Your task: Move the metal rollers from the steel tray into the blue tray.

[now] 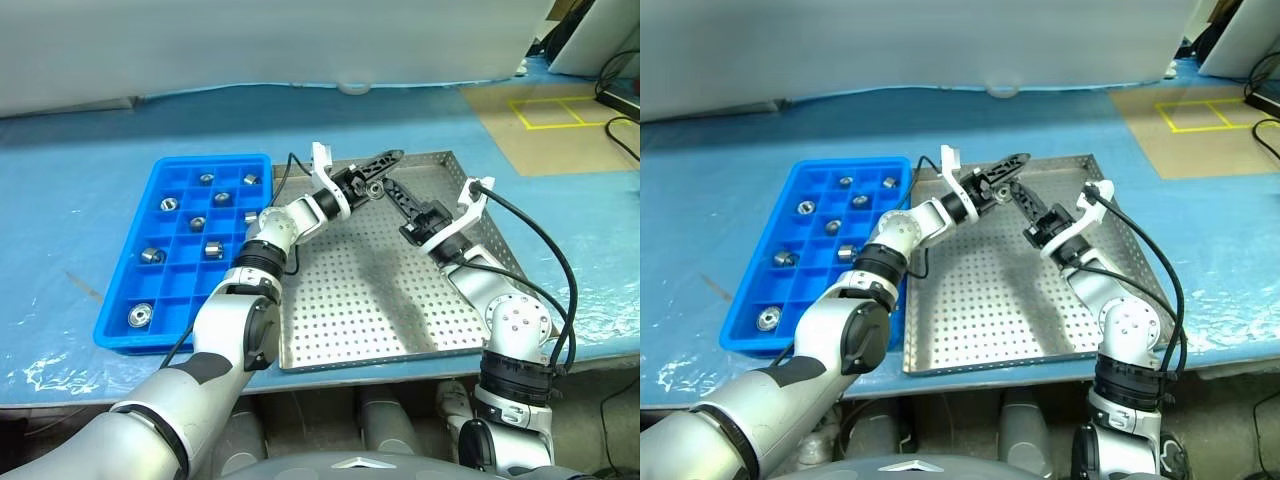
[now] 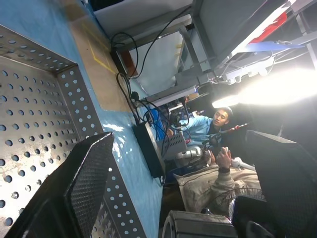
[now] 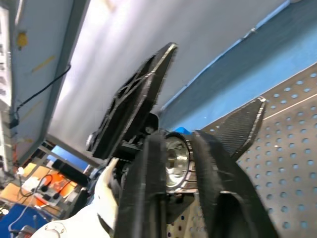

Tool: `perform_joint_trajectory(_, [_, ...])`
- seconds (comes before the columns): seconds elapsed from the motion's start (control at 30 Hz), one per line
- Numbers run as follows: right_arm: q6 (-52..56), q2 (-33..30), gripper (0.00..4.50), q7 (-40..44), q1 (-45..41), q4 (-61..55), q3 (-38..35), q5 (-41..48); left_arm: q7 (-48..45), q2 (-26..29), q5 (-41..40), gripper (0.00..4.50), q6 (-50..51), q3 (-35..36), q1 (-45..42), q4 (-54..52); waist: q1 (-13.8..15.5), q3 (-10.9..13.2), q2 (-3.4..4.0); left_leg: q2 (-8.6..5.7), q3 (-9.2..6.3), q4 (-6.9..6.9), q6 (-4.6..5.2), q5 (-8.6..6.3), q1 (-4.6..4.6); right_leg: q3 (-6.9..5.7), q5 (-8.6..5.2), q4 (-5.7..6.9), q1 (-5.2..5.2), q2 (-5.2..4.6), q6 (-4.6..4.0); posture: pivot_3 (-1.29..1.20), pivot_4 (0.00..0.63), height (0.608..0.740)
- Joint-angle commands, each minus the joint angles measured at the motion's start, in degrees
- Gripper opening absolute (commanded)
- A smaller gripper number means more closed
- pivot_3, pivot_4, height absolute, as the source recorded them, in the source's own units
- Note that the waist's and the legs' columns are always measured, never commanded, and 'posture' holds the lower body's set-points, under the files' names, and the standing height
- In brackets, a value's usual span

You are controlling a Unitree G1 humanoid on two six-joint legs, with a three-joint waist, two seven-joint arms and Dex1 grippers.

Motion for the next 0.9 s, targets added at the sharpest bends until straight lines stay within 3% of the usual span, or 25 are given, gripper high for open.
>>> perform_joint_trajectory(0.03, [-0.8,0.5,1.99,0.2,-0.3,-2.2,0.4,2.0,-0.6,-6.7,-0.6,4.5,-0.4,-0.3,0.9,-0.8,0.3,0.0,0.0,0.02,0.0,0.0,-0.02,0.01,0.0,0.0,0.0,0.0,0.0,0.02,0.0,-0.52,0.15,0.74])
perform_joint_trajectory(0.1, [-0.4,0.7,2.56,0.3,-0.2,-2.2,0.7,2.6,-0.8,-6.9,-0.7,4.5,0.1,-0.6,1.1,-1.2,0.4,0.0,0.0,0.02,0.0,-0.01,-0.03,0.01,0.0,0.01,0.0,0.0,0.0,0.03,0.0,-0.51,0.15,0.74])
perform_joint_trajectory(0.33, [-0.3,1.5,2.56,-0.8,-0.2,-1.0,2.0,1.3,-2.3,-7.1,-2.6,4.5,3.7,-0.3,1.2,-2.5,0.5,0.0,0.0,0.03,0.0,-0.02,-0.06,0.02,0.01,0.02,0.0,0.01,0.0,0.04,0.0,-0.51,0.15,0.74])
perform_joint_trajectory(0.53, [-0.1,1.3,1.2,-1.5,-0.4,0.2,1.6,1.5,-1.4,-7.2,-4.1,4.5,4.2,1.2,0.8,-2.0,0.5,0.0,0.0,0.03,0.0,-0.03,-0.13,0.02,0.01,0.03,0.0,0.02,-0.02,0.05,0.0,-0.51,0.15,0.74])
perform_joint_trajectory(0.7, [0.1,0.9,1.2,-1.3,-0.4,0.4,1.6,1.8,-0.8,-7.3,-5.1,4.5,2.6,2.7,0.2,-1.5,0.5,0.0,0.0,0.03,0.0,-0.04,-0.13,0.03,0.01,0.03,0.01,0.03,-0.02,0.05,-0.01,-0.51,0.15,0.74])
perform_joint_trajectory(0.9, [-2.6,1.7,1.2,-0.2,-1.5,0.1,0.6,2.6,4.5,-6.4,-4.6,4.5,-10.4,5.3,-0.3,-1.5,0.3,0.0,-0.01,0.04,0.0,-0.04,-0.15,0.04,0.03,0.04,0.01,0.06,-0.02,0.07,-0.01,-0.47,0.15,0.74])
